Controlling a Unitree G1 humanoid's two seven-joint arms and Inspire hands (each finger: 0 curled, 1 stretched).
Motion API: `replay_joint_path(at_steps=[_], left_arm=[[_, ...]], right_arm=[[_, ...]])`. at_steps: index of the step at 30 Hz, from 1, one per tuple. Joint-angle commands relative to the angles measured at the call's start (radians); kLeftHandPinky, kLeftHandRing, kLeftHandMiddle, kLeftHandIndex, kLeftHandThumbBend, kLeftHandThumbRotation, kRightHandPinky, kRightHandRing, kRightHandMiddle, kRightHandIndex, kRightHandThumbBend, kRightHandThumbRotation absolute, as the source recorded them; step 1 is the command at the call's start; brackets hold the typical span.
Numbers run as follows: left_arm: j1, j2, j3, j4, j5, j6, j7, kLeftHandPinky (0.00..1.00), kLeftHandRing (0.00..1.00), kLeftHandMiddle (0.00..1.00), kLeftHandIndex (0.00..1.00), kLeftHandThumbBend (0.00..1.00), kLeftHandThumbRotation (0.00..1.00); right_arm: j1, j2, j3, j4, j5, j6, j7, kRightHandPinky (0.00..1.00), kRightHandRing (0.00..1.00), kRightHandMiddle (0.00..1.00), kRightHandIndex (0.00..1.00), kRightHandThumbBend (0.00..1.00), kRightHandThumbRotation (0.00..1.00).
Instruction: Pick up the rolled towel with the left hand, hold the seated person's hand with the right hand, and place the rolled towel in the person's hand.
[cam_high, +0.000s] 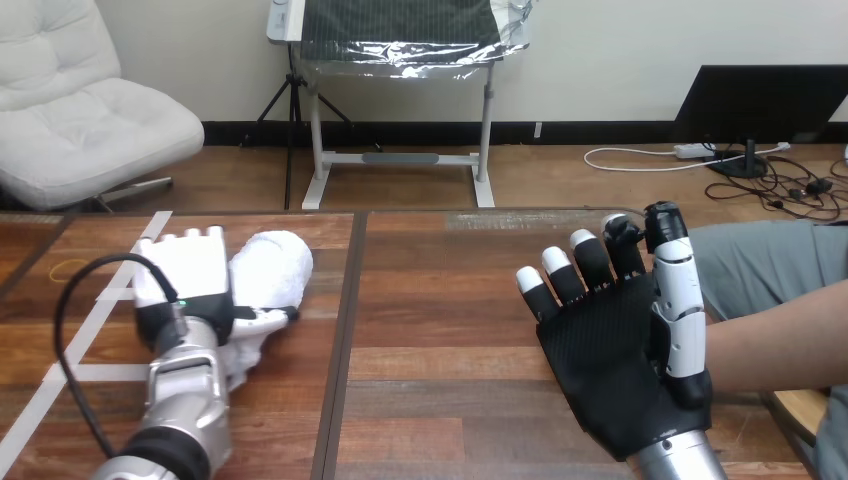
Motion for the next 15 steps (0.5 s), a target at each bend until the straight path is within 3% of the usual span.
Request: replay_joint_path(at_steps=[1,15], left_arm=[[-0.061,0.045,-0.027,-0.003,0.018,0.006,0.002,1.0,0.98,0.98,0.98,0.88,0.79],[0.005,0.085,-0.026,-0.025,-0.008,-0.018,0.037,0.97,0.97,0.98,0.96,0.87,0.76]], right_arm=[[0.062,0.056,0.018,-0.009,-0.013,-0.03,0.027,0.12,0.2,0.3,0.32,0.55,0.31],[0.095,0.037,0.017,-0.034,-0.005,-0.021,0.059,0.11,0.21,0.3,0.32,0.55,0.34]])
